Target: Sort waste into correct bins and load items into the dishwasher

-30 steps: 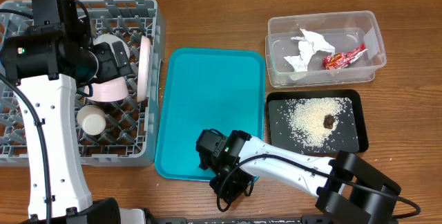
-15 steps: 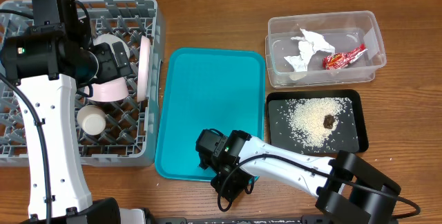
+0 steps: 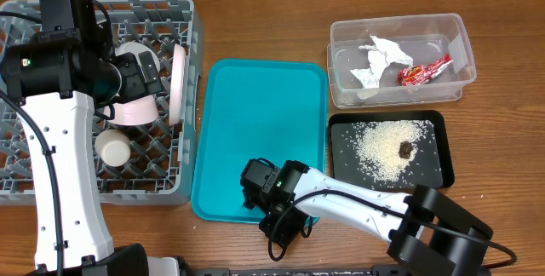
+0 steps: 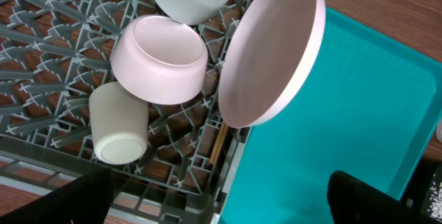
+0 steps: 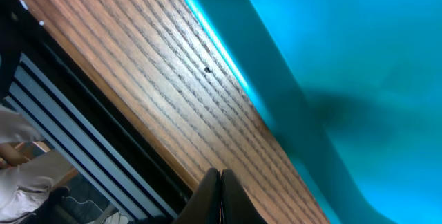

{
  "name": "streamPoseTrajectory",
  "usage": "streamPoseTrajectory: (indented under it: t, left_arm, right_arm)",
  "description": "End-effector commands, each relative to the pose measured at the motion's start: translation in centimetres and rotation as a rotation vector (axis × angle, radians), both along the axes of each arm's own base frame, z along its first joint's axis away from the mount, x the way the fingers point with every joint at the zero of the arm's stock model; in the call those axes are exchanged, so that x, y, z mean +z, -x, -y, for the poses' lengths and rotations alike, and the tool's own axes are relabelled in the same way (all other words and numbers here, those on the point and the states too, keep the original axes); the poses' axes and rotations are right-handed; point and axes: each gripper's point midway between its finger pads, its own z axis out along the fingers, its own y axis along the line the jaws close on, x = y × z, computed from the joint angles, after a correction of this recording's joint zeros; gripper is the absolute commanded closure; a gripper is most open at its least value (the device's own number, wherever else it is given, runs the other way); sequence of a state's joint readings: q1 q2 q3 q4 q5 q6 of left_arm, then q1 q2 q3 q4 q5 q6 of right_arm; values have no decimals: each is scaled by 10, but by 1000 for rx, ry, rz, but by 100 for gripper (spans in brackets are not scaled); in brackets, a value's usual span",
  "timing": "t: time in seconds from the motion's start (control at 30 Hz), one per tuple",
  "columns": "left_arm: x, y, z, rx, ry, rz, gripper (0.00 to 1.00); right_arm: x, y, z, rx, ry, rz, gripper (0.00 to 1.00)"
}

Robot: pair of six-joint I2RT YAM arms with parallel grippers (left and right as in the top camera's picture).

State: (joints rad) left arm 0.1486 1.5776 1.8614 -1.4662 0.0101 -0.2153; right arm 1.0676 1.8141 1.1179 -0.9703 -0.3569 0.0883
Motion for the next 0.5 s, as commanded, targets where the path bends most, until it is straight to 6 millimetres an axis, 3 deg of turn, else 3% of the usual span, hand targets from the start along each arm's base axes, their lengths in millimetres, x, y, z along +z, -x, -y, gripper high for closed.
streamPoseTrajectory:
  t: [0.0, 0.33, 0.47]
  left_arm:
    - [6, -2, -3, 41, 2, 21, 0]
    - [6, -2, -3, 41, 1, 23, 0]
    - [6, -2, -3, 39, 2, 23, 0]
  right_arm:
    - [-13, 4, 4, 18, 32, -20, 96]
    - [-14, 2, 4, 35, 29, -8, 96]
    - [-20, -14, 9, 40, 64, 87, 96]
